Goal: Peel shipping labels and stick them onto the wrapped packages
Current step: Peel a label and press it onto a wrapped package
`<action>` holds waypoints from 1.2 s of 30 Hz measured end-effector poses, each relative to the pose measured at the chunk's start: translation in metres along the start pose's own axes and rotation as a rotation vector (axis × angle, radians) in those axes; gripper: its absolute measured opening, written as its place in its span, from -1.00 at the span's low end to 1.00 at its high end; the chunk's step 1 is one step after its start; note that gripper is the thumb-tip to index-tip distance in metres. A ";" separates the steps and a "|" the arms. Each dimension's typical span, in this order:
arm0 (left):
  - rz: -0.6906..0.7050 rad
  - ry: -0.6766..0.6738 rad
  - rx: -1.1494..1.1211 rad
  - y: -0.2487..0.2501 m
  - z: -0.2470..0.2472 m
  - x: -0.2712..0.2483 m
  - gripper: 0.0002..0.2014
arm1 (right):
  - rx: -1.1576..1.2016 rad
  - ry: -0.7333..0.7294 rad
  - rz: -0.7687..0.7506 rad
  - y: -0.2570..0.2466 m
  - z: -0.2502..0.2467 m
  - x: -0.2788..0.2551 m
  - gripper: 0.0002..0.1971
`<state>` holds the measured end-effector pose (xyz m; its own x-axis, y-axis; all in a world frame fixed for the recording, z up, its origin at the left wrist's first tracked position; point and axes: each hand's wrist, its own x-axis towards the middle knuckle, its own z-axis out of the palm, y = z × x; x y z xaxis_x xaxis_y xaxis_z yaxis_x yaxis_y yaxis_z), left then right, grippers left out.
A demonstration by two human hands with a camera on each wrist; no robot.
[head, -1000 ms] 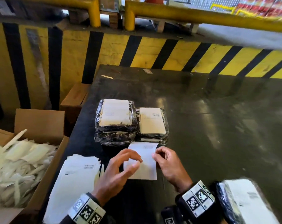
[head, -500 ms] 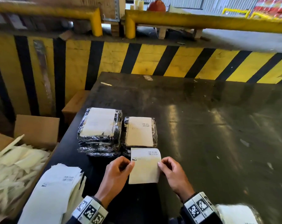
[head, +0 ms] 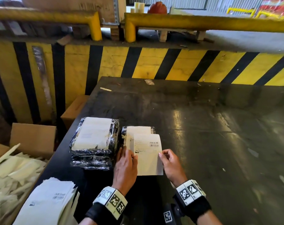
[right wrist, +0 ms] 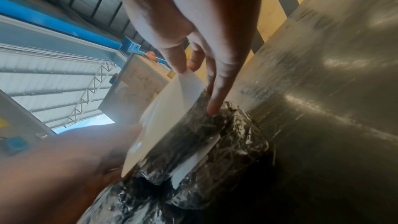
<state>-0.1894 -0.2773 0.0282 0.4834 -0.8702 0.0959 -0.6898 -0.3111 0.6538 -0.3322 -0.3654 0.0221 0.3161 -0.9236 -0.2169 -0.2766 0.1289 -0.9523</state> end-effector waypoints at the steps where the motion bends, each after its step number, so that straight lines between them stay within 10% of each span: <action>1: 0.012 0.017 -0.010 -0.001 0.003 -0.002 -0.84 | 0.003 0.001 0.006 0.000 -0.002 -0.002 -0.83; 18: -0.125 0.128 -0.234 0.005 -0.009 0.030 -0.78 | -0.209 0.145 -0.159 -0.025 0.003 0.027 -0.80; 36: -0.242 0.008 -0.267 -0.004 0.004 0.044 -0.80 | -0.384 0.048 -0.009 -0.028 0.013 0.045 -0.81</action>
<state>-0.1672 -0.3161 0.0267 0.6204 -0.7802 -0.0799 -0.3904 -0.3955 0.8314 -0.2986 -0.4065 0.0367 0.2799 -0.9411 -0.1897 -0.5968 -0.0158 -0.8022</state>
